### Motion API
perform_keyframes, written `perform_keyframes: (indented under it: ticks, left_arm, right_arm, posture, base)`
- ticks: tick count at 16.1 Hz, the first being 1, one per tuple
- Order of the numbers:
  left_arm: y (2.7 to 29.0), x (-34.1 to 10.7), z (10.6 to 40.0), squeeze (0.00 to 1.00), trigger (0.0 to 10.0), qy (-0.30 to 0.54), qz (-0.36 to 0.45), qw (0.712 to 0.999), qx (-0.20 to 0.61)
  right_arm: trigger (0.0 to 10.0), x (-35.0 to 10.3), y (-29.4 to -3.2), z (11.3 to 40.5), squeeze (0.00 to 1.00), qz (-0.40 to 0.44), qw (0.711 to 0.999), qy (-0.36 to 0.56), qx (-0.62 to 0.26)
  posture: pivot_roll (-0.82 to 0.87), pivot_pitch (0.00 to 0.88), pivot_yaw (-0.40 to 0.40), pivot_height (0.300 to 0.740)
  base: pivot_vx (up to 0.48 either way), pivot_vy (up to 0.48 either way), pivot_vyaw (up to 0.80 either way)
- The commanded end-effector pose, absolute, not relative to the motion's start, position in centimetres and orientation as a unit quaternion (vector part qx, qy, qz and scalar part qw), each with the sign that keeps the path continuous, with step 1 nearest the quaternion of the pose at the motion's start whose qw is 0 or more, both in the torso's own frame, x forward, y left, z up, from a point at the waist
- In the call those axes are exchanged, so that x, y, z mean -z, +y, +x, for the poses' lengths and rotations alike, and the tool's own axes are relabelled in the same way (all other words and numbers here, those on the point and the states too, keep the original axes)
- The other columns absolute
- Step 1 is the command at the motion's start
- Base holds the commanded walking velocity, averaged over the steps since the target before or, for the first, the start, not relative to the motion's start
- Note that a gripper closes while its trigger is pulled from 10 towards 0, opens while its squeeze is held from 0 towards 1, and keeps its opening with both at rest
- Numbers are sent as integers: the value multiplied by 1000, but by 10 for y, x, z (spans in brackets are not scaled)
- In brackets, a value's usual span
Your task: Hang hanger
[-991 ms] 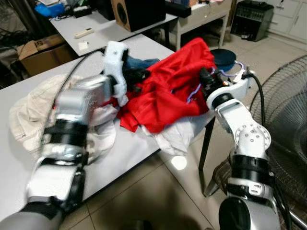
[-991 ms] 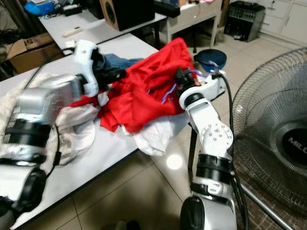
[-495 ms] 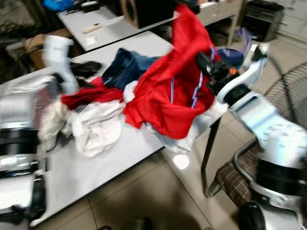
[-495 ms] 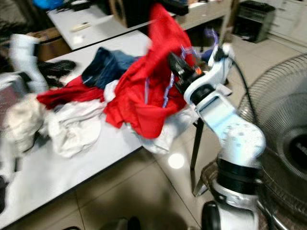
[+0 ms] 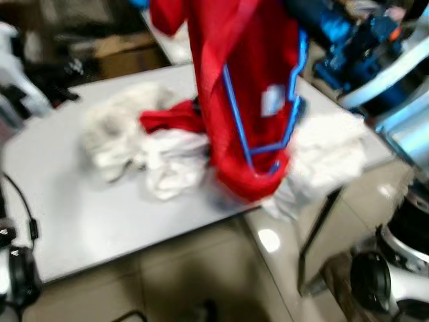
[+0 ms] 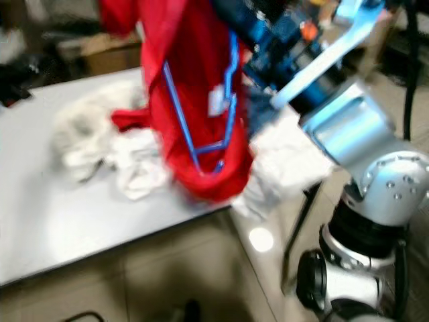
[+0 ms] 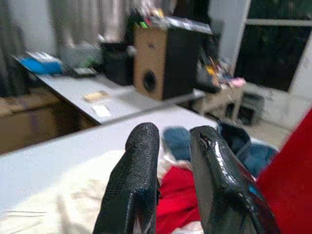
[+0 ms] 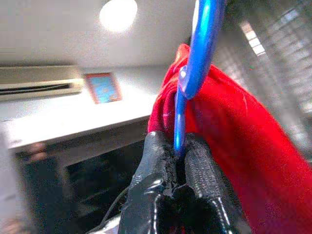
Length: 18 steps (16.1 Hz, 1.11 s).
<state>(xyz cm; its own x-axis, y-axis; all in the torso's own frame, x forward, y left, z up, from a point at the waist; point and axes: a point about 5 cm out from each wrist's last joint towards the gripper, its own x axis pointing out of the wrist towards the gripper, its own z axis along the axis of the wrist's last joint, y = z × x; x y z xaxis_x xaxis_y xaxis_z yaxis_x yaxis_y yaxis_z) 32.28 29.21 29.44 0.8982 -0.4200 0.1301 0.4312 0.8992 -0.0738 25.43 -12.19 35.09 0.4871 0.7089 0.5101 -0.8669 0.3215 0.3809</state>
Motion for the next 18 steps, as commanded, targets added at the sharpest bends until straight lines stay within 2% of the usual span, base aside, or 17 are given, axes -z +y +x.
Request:
perform_keyframes:
  ticks: [1,4,8,9,10,13,15,17,18]
  left_arm:
    - [289,-305,314,0,10000,-71,-36,965,251]
    - [285,-309,297,0,10000,-101,-45,955,276]
    - [292,-329,264,0,10000,-153,-78,928,332]
    - [290,-328,256,0,10000,-142,-64,926,343]
    - [283,-316,251,0,10000,-100,-27,932,346]
    - [271,-297,246,0,10000,-47,10,931,363]
    - [257,-288,243,0,10000,-22,27,920,391]
    - [226,-269,237,0,10000,13,35,890,455]
    - [220,-265,236,0,10000,17,38,883,468]
  right_arm:
    - [10000,-357,-116,249,0,316,783,-130,-520]
    - [10000,-365,-108,246,0,305,754,-133,-566]
    - [10000,-343,-101,253,0,278,773,-111,-560]
    - [10000,-335,-98,252,0,271,773,-101,-565]
    - [10000,-320,-95,252,0,255,783,-91,-560]
    - [10000,-297,-100,254,0,247,808,-80,-529]
    - [10000,-284,-104,249,0,241,819,-71,-516]
    - [10000,-261,-110,235,0,221,832,-58,-506]
    - [10000,-256,-112,232,0,218,834,-56,-504]
  posture:
    - [16,0,78,740]
    - [57,0,36,740]
    - [115,0,-16,740]
    - [129,0,-27,740]
    - [153,0,-41,740]
    - [165,0,-45,740]
    - [171,0,-36,740]
    - [146,0,10,740]
    - [142,0,14,740]
  base:
    - [0,0,775]
    - [0,0,773]
    - [0,0,742]
    - [0,0,731]
    - [0,0,731]
    - [0,0,735]
    - [0,0,731]
    - [0,0,731]
    - [0,0,731]
